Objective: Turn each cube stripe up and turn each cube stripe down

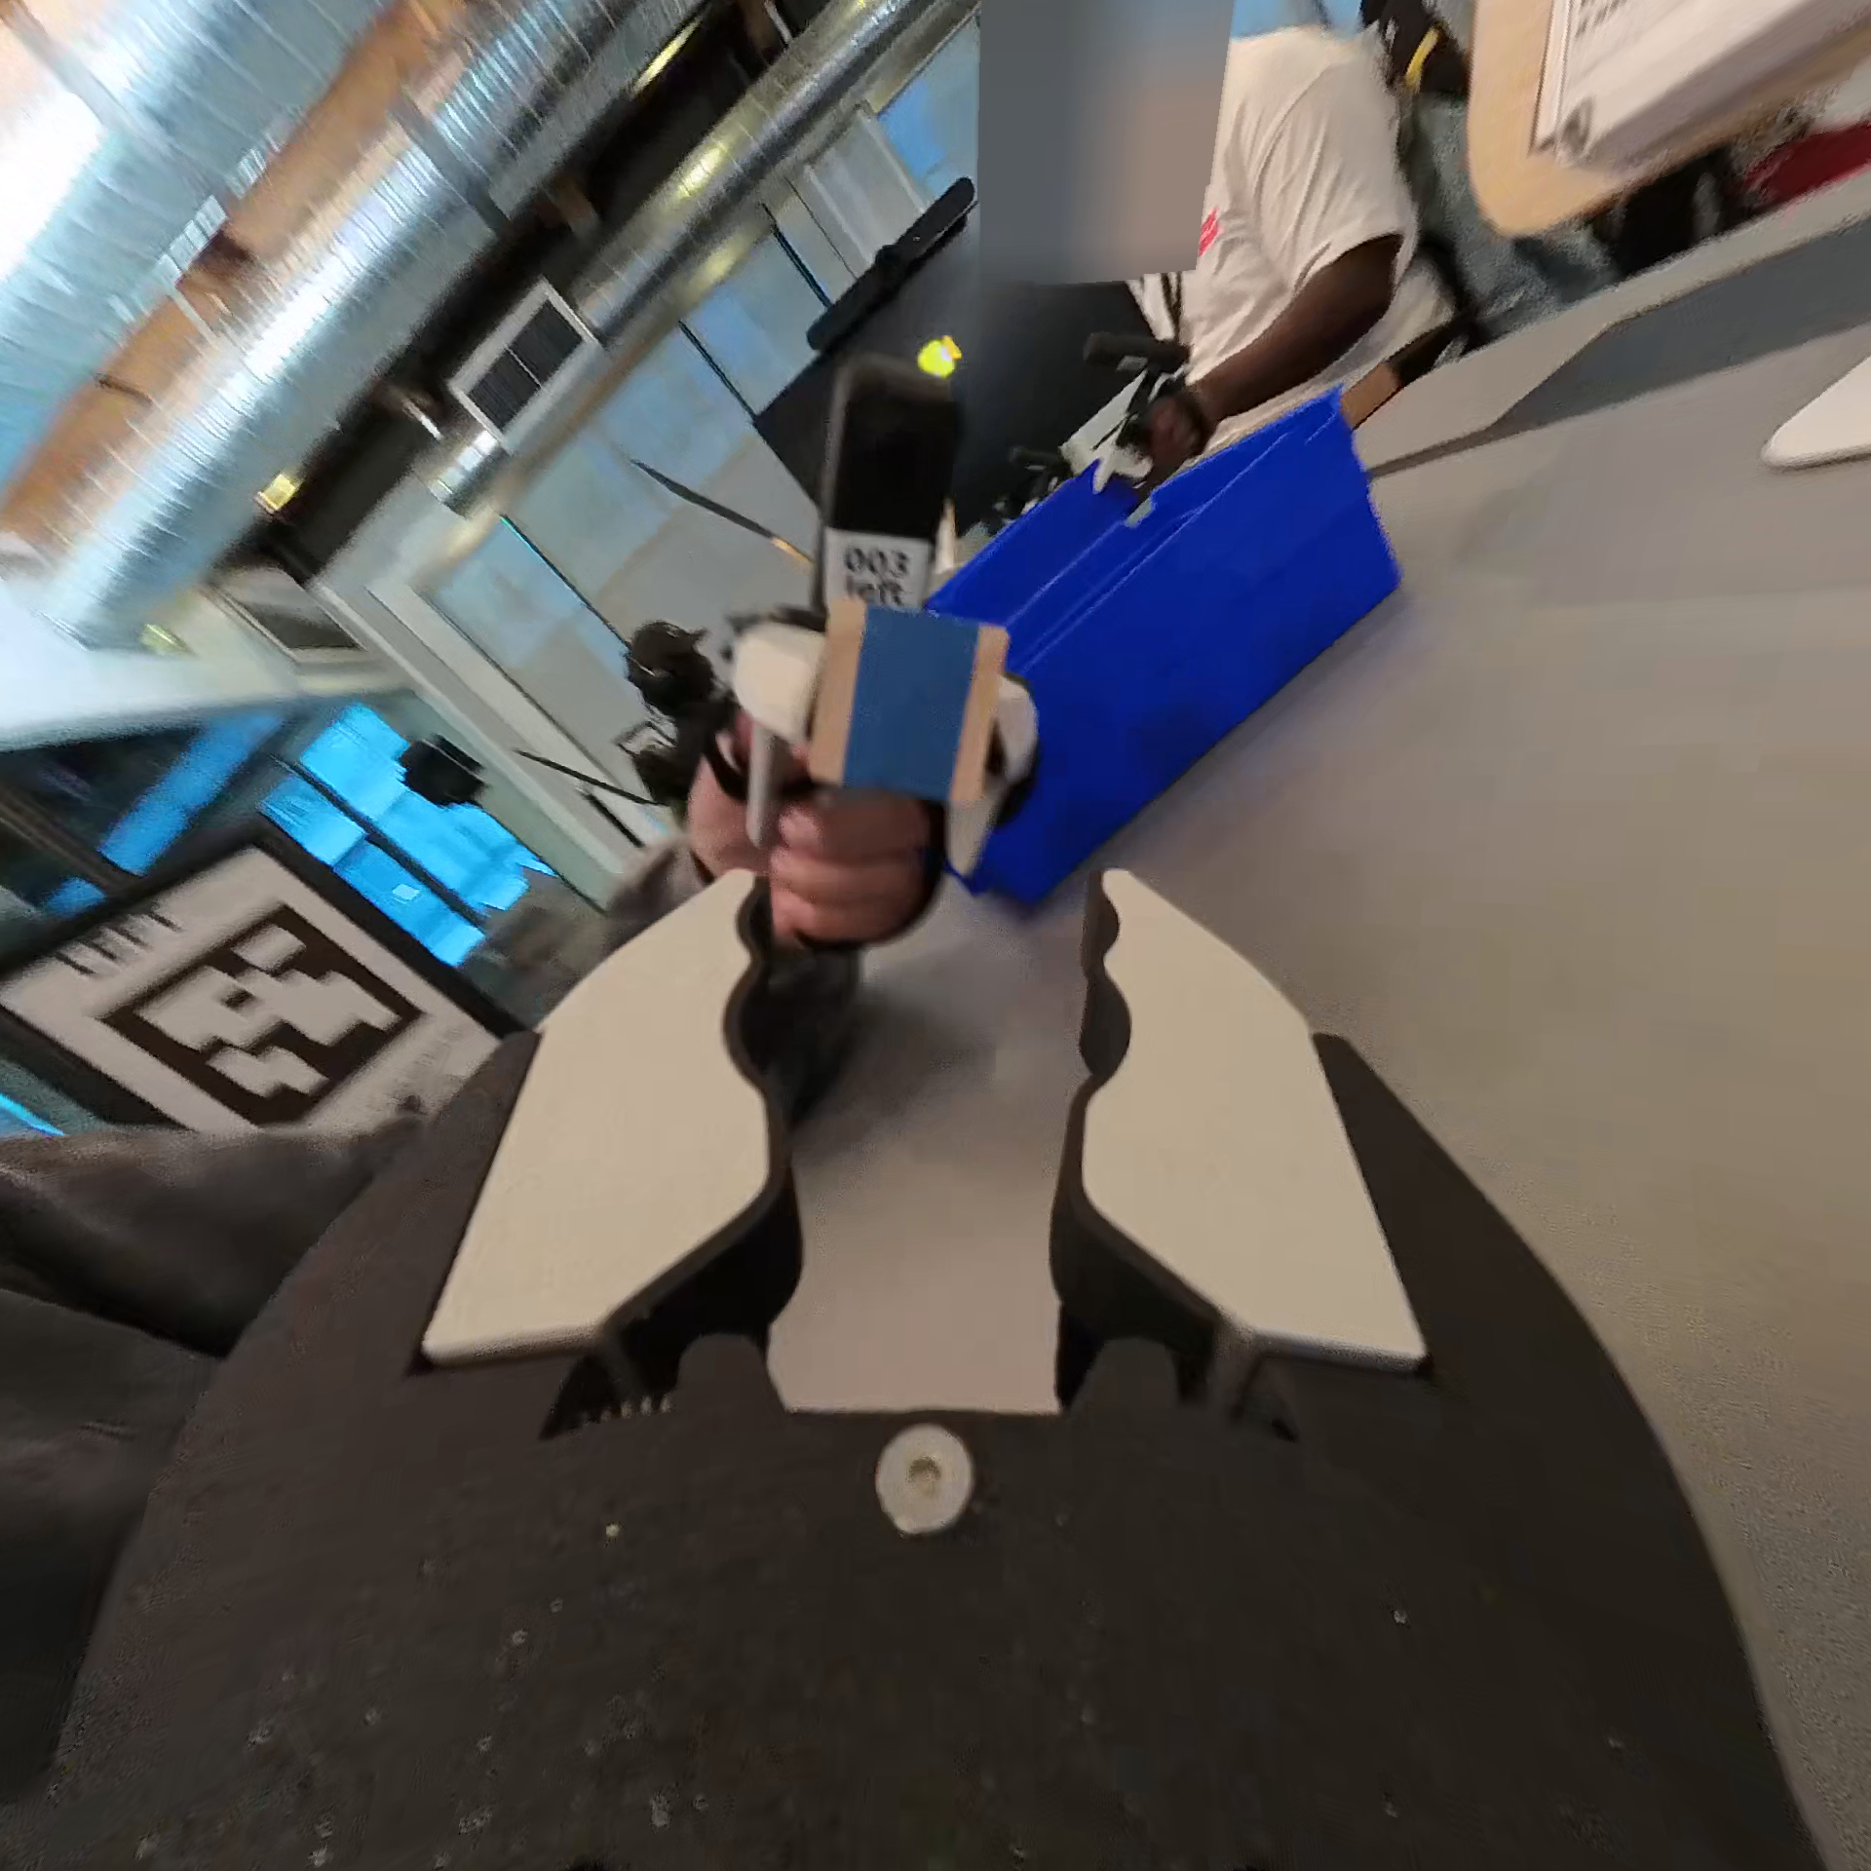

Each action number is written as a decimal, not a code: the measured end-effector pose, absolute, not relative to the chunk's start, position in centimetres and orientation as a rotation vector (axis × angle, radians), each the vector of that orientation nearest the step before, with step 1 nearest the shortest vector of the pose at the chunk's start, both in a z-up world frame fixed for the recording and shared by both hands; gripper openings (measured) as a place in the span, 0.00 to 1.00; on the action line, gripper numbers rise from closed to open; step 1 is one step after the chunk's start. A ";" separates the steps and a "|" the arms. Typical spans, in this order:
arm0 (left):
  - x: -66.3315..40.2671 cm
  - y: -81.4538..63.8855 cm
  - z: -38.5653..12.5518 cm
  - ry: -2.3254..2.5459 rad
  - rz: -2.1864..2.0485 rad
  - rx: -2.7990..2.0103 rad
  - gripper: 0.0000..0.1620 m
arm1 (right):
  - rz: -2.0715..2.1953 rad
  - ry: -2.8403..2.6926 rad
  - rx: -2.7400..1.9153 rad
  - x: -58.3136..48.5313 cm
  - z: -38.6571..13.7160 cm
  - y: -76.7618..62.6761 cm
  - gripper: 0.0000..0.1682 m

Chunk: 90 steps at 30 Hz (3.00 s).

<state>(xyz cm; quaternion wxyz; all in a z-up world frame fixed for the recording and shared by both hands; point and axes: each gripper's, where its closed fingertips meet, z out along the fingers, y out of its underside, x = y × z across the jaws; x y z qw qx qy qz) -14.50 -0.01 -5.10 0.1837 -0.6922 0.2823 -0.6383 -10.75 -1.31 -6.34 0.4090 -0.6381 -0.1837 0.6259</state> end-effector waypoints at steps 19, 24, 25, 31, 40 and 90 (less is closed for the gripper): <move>-11.3 -2.0 -10.1 0.752 -1.867 -2.088 0.27 | 1.805 -0.307 -1.876 -12.6 -9.3 -0.6 0.25; -11.3 -2.1 -9.9 0.755 -1.885 -2.086 0.27 | 1.798 -0.313 -1.875 -12.5 -9.2 -0.7 0.25; -11.3 -2.2 -9.8 0.769 -1.883 -2.077 0.28 | 1.801 -0.316 -1.867 -12.6 -9.1 -0.7 0.25; -13.9 -3.2 -8.6 0.759 -1.747 -2.022 0.47 | 1.778 -0.298 -1.850 -11.3 -8.3 -0.3 0.25; -17.5 -8.8 -12.1 0.751 -1.409 -1.946 0.47 | 1.642 -0.330 -1.775 -8.4 -3.8 -0.2 0.25; -17.2 -8.9 -12.3 0.877 -1.255 -1.950 0.42 | 0.987 -0.496 -1.457 0.4 4.6 -0.5 0.29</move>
